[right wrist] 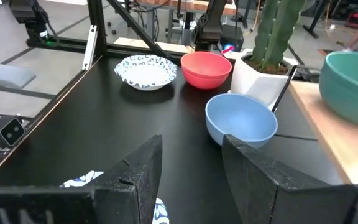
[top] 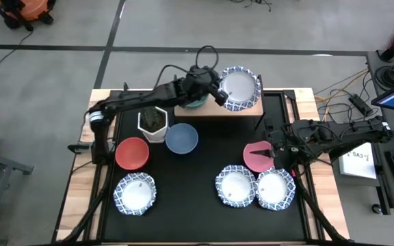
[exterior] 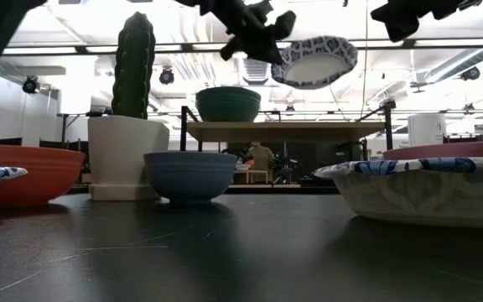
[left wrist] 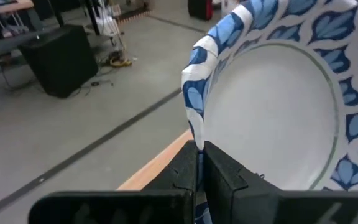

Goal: Place and stack bowls onto a shelf
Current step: Put the blue patterned bowl on the shelf

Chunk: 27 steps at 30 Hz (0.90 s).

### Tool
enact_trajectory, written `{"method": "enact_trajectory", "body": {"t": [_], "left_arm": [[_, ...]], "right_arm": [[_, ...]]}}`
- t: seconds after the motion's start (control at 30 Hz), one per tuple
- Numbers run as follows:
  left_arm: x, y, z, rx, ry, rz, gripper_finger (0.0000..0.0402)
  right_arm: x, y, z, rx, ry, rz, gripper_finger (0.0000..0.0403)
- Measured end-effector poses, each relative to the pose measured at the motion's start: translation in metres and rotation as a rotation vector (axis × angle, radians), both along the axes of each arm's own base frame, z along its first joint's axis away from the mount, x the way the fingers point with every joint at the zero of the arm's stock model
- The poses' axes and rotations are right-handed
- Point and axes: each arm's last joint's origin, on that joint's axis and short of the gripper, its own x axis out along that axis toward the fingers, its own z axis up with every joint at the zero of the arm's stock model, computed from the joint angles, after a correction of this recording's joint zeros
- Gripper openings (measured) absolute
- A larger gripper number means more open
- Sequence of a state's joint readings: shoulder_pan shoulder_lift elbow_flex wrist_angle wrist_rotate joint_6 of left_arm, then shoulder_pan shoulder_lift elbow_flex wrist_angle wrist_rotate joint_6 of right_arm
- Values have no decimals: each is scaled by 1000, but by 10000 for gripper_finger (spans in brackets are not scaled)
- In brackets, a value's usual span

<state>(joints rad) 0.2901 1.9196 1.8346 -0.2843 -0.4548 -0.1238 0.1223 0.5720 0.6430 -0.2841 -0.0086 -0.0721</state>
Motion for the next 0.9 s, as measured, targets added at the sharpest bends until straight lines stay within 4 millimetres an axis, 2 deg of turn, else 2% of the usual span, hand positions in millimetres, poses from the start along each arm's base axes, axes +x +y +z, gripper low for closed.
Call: {"method": "enact_trajectory", "body": {"t": [0.17, 0.47, 0.67, 0.8, 0.9], "left_arm": [[19, 8, -7, -40, 123, 7, 0], [50, 18, -15, -57, 239, 1, 0], [48, 23, -28, -70, 242, 27, 0], [46, 28, -29, -80, 239, 50, 2], [45, 29, -29, -81, 238, 54, 18]], "right_arm": [[-1, 0, -2, 19, 22, -7, 157], [-1, 0, -5, 45, 37, -16, 157], [0, 1, -7, 59, 47, -15, 157], [1, 1, -8, 65, 57, -18, 157], [2, 1, -9, 69, 63, -21, 157]]}}
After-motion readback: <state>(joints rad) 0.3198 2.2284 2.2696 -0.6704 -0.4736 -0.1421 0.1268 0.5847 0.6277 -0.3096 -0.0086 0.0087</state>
